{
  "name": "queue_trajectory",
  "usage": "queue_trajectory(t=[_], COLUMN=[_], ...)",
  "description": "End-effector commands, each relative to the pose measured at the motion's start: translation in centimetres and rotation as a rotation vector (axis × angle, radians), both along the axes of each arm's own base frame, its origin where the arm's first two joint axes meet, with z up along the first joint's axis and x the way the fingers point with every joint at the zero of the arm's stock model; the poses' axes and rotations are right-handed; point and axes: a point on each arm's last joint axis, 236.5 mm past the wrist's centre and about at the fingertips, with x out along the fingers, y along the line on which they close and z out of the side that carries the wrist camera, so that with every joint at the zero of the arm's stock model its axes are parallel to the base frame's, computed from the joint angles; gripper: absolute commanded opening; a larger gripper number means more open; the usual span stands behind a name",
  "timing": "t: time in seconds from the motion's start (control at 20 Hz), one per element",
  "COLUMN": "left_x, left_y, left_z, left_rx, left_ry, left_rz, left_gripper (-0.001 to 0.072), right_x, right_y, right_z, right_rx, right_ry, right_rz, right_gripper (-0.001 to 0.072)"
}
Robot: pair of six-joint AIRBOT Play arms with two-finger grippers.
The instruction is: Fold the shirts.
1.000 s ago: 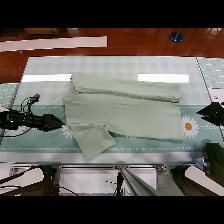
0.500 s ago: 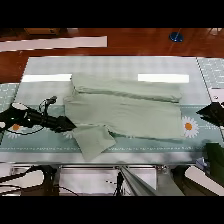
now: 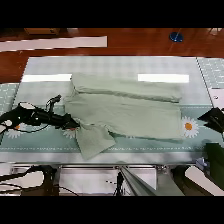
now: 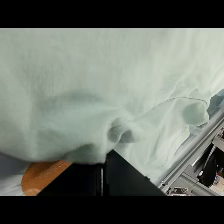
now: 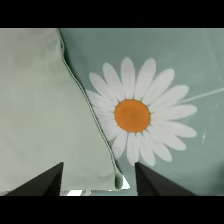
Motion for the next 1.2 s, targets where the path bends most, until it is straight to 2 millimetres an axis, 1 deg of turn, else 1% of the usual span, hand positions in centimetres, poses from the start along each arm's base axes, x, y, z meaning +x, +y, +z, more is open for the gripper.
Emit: queue_trajectory(t=[0.0,0.1,0.35,0.5,0.6,0.7,0.75,0.8,0.85,0.95,1.0,1.05,1.1,1.15], left_x=[-0.1,-0.1,-0.1,-0.1,-0.1,-0.1,-0.1,-0.1,-0.1,-0.1,-0.1,-0.1,-0.1,-0.1], left_y=[0.2,0.2,0.2,0.2,0.2,0.2,0.2,0.2,0.2,0.2,0.2,0.2,0.2,0.2], left_z=[-0.2,-0.2,-0.2,-0.2,-0.2,-0.2,-0.2,-0.2,-0.2,-0.2,-0.2,-0.2,-0.2,-0.1], left_rx=[0.010,0.008,0.008,0.010,0.010,0.009,0.009,0.009,0.009,0.009,0.009,0.009,0.008,0.006], left_ry=[-0.006,-0.018,-0.021,-0.022,-0.024,-0.024,-0.023,-0.023,-0.024,-0.024,-0.024,-0.024,-0.023,-0.028], left_rz=[-0.012,-0.025,-0.026,-0.026,-0.027,-0.028,-0.027,-0.028,-0.028,-0.028,-0.028,-0.028,-0.029,-0.033], left_gripper=[0.0031,0.0031,0.0032,0.0032,0.0032,0.0031,0.0031,0.0032,0.0032,0.0031,0.0032,0.0032,0.0031,0.0031], right_x=[-3.4,-4.2,-5.7,-5.7,-5.6,-5.6,-5.2,-4.6,-3.9,-2.8,-2.6,-2.6,-2.8,-2.9], right_y=[1.9,3.6,5.1,6.1,7.3,8.6,9.0,9.0,9.0,8.9,9.0,9.2,9.5,9.9], right_z=[-2.4,-3.6,-4.9,-5.5,-6.1,-7.0,-7.5,-7.7,-7.9,-8.0,-7.9,-7.7,-7.5,-7.0], right_rx=[0.068,0.119,0.157,0.189,0.212,0.198,0.177,0.152,0.138,0.132,0.140,0.148,0.160,0.183], right_ry=[0.107,0.120,0.160,0.147,0.141,0.155,0.157,0.150,0.139,0.118,0.111,0.113,0.116,0.118], right_rz=[-0.028,-0.017,-0.002,-0.017,-0.016,0.024,0.030,0.027,0.000,-0.047,-0.053,-0.049,-0.036,-0.010], right_gripper=[0.0553,0.0553,0.0550,0.0550,0.0549,0.0535,0.0527,0.0480,0.0368,0.0172,0.0123,0.0048,0.0023,0.0022])
